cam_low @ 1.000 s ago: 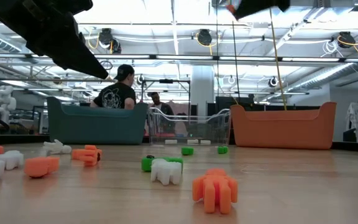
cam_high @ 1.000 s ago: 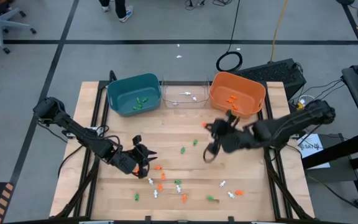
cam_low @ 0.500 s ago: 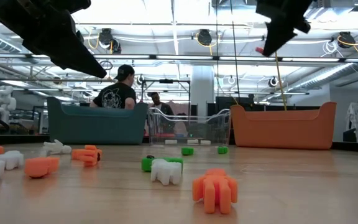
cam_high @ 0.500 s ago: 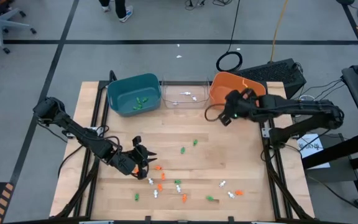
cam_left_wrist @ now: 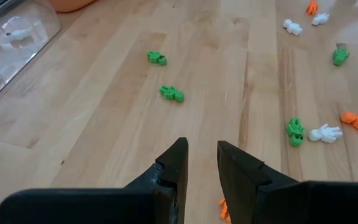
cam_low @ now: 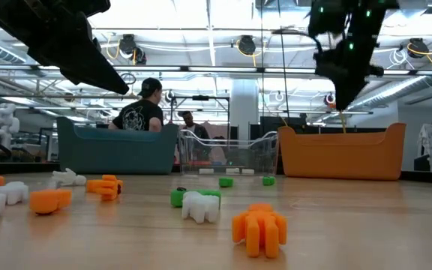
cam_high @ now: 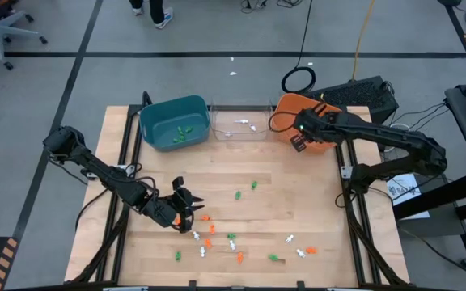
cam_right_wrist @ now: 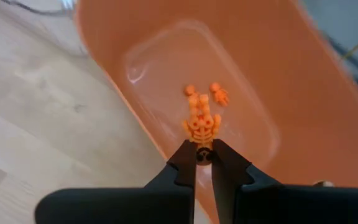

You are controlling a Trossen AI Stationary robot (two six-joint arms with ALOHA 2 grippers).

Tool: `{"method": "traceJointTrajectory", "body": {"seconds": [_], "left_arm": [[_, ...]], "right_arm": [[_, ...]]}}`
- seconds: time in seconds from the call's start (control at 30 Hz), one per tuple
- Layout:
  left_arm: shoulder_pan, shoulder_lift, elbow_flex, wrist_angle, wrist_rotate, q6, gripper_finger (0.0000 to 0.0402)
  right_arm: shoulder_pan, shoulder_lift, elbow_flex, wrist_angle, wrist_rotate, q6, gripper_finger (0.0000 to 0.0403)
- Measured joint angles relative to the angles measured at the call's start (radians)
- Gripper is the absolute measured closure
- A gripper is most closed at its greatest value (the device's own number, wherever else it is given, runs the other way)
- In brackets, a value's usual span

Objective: Sort Halloween decoration
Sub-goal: Put the orange skeleton toy into the orange bin

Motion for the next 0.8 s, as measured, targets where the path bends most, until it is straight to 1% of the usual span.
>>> {"method": "traceJointTrajectory", "body": {"seconds": [0.27,0.43,0.53,0.63,0.8], "left_arm": [[0.0,0.0,0.0,-0.002,0.0,0.0,0.0316],[0.0,0.0,0.0,-0.002,-0.001,0.0,0.0316],[0.0,0.0,0.0,-0.002,-0.001,0.0,0.0316],[0.0,0.0,0.0,-0.002,-0.001,0.0,0.0316],[0.0,0.0,0.0,-0.002,-0.001,0.0,0.0316]], "right_arm": [[-0.109,0.0,-0.174,0.237,-0.076,-0.061,0.0394],[-0.165,0.0,-0.238,0.278,-0.07,-0.053,0.0394],[-0.183,0.0,-0.243,0.27,0.002,-0.001,0.0388],[-0.189,0.0,-0.244,0.264,0.007,0.002,0.0364],[-0.179,-0.004,-0.244,0.263,0.006,0.004,0.0299]]}}
